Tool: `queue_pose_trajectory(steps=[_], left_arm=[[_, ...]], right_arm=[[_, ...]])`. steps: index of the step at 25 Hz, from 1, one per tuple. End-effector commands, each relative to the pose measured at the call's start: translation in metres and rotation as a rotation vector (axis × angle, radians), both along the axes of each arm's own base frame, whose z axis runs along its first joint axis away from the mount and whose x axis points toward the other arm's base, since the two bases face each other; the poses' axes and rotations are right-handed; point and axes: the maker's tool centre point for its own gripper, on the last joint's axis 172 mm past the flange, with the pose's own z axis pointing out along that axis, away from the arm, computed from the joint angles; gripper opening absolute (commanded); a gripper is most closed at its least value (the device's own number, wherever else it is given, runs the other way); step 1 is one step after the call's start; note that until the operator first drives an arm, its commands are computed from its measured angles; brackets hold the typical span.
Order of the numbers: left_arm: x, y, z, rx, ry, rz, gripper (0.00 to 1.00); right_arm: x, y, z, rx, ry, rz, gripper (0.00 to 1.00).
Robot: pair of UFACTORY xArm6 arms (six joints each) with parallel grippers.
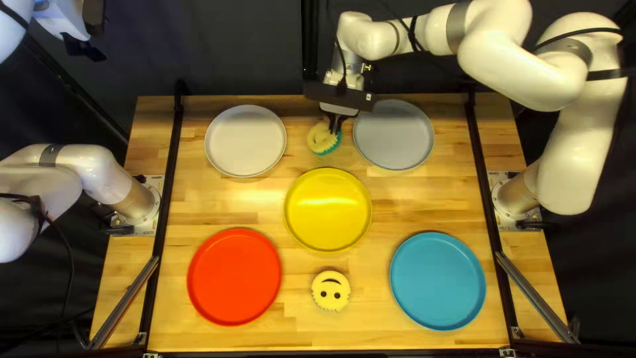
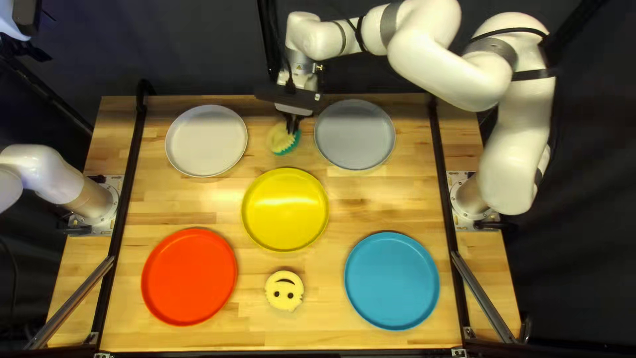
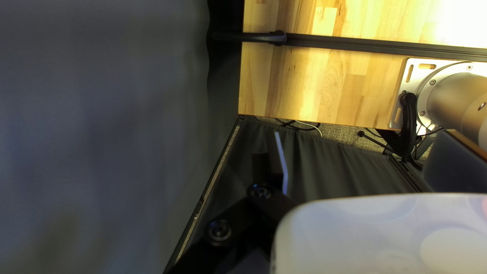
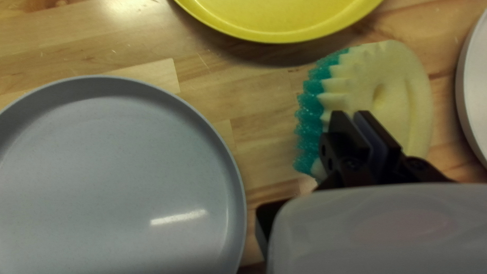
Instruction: Pick up sponge and scrub the plate
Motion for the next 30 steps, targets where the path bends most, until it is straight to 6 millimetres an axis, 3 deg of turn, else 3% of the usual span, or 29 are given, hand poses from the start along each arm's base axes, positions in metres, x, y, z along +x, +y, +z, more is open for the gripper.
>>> queue_pose_trajectory(steps=[1,11,12,13,19,30], left_arm=[[0.000,0.000,0.000,0.000,0.000,0.000,1.00],[0.000,0.000,0.000,0.000,0.000,0.000,1.00],[0.000,0.000,0.000,0.000,0.000,0.000,1.00],[0.000,0.000,0.000,0.000,0.000,0.000,1.00],[0.000,0.000,0.000,0.000,0.000,0.000,1.00],[0.000,0.000,0.000,0.000,0.000,0.000,1.00]], right_arm=[[0.000,-0.004,-0.002,-0.033,0.012,-0.036,0.00],[-0.002,-0.007,-0.012,-0.043,0.027,-0.049,0.00],[-0.002,-0.006,-0.013,-0.041,0.029,-0.048,0.58],[-0.002,-0.006,-0.014,-0.039,0.028,-0.049,1.00],[-0.002,0.004,-0.010,-0.021,0.005,-0.036,1.00],[-0.031,0.073,0.058,0.025,-0.081,-0.019,1.00]])
